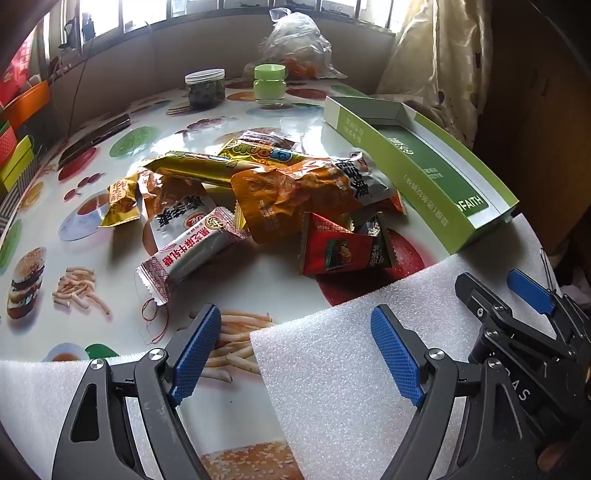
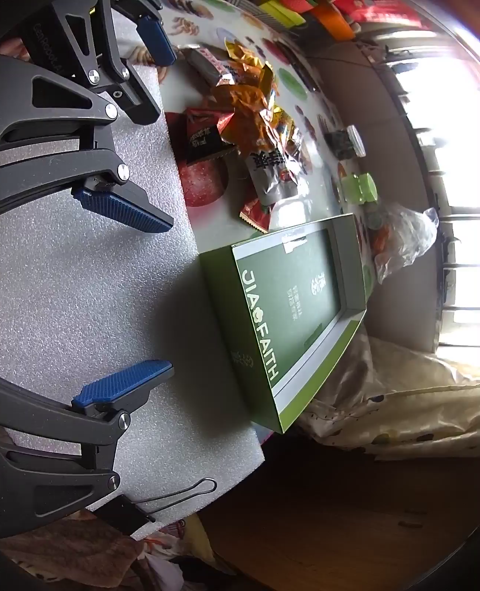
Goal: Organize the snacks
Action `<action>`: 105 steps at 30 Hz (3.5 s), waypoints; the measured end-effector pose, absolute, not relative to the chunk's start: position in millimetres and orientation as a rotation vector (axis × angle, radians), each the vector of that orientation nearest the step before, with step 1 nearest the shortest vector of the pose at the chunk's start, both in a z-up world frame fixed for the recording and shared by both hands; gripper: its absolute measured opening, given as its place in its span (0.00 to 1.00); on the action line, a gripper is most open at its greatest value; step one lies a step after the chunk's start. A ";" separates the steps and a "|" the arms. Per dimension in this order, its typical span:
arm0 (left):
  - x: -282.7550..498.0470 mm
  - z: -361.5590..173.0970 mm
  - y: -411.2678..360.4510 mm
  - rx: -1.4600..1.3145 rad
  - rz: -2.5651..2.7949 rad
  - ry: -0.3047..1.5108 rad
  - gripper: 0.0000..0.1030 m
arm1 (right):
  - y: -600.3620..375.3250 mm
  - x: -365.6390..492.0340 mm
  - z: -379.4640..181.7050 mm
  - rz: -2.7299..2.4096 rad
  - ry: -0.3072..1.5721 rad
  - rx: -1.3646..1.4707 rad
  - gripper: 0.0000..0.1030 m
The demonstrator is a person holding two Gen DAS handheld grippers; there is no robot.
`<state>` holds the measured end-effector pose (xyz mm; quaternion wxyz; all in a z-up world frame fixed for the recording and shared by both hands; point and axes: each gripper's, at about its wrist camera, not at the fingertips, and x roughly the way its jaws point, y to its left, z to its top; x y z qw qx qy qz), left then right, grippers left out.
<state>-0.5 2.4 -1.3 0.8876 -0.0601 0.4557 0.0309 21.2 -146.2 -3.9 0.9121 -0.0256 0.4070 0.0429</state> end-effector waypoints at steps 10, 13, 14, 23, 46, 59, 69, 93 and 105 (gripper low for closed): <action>-5.4 -0.5 5.0 -0.124 0.063 0.944 0.81 | -145.6 20.3 -3.9 0.087 0.835 -0.053 0.69; -5.9 0.0 5.1 -0.123 0.063 0.943 0.81 | -145.6 20.2 -3.8 0.088 0.834 -0.053 0.69; -6.2 0.1 5.5 -0.123 0.063 0.942 0.81 | -145.5 20.1 -3.8 0.087 0.834 -0.053 0.69; -6.3 0.3 4.5 -0.123 0.065 0.942 0.81 | -145.2 19.8 -3.4 0.087 0.832 -0.054 0.69; -5.7 0.4 4.6 -0.121 0.067 0.940 0.81 | -145.5 22.8 -4.4 0.087 0.831 -0.053 0.69; -3.6 -0.2 7.0 -0.121 0.068 0.942 0.81 | -145.6 21.0 -5.8 0.086 0.832 -0.053 0.69; -0.1 1.0 14.9 -0.155 0.046 0.965 0.81 | -147.6 20.4 -0.5 0.143 0.841 -0.048 0.69; 0.8 23.5 80.6 -0.231 0.167 0.943 0.81 | -50.5 59.3 -6.7 0.677 0.840 -0.368 0.69; 19.7 26.7 80.0 -0.212 0.139 0.954 0.81 | -59.4 64.5 -2.6 0.635 0.832 -0.339 0.30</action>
